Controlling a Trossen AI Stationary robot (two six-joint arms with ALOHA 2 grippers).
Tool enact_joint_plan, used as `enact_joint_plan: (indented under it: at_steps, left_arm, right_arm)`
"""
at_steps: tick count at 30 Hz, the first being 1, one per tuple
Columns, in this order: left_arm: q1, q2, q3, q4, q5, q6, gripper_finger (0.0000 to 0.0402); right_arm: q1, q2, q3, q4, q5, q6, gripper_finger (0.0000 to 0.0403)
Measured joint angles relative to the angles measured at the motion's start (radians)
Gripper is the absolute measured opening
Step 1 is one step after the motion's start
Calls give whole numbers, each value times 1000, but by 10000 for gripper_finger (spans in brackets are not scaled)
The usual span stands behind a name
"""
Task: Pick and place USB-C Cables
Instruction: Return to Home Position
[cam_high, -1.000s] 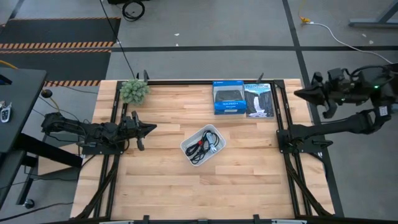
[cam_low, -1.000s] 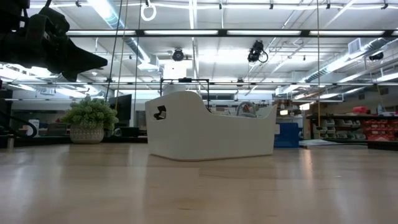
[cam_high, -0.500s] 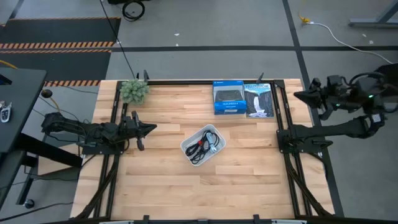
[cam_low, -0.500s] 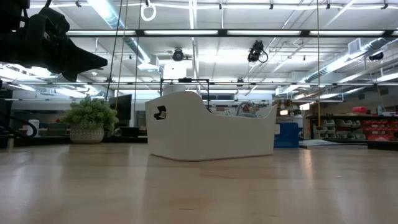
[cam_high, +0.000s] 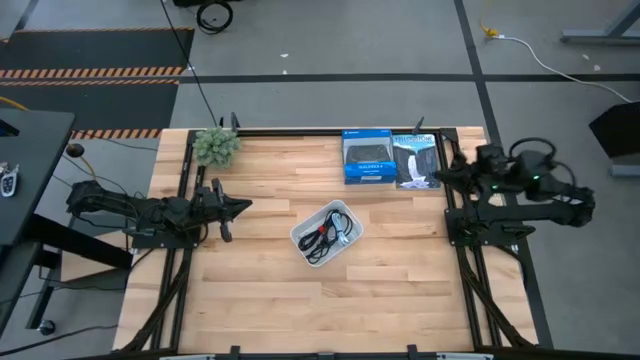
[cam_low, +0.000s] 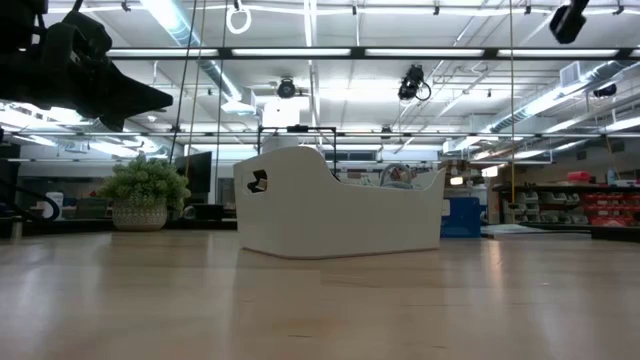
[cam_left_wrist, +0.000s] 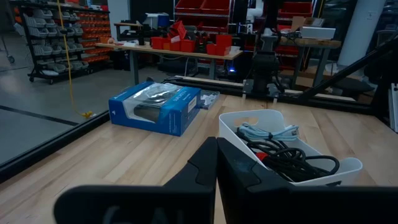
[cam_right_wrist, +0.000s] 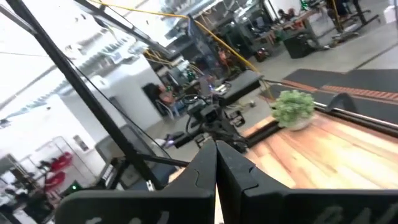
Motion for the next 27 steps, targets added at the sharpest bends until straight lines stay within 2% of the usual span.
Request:
enact_joint_plan:
  at_steps: [16, 23, 27]
  left_arm:
    - [0, 0, 0, 0, 0, 0, 11]
    - [0, 0, 0, 0, 0, 0, 11]
    - [0, 0, 0, 0, 0, 0, 11]
  right_arm:
    - [0, -6, -444, 567, -14, 195, 7]
    - [0, -6, -582, 813, -30, 264, 7]
    - [2, -6, -623, 868, -30, 290, 7]
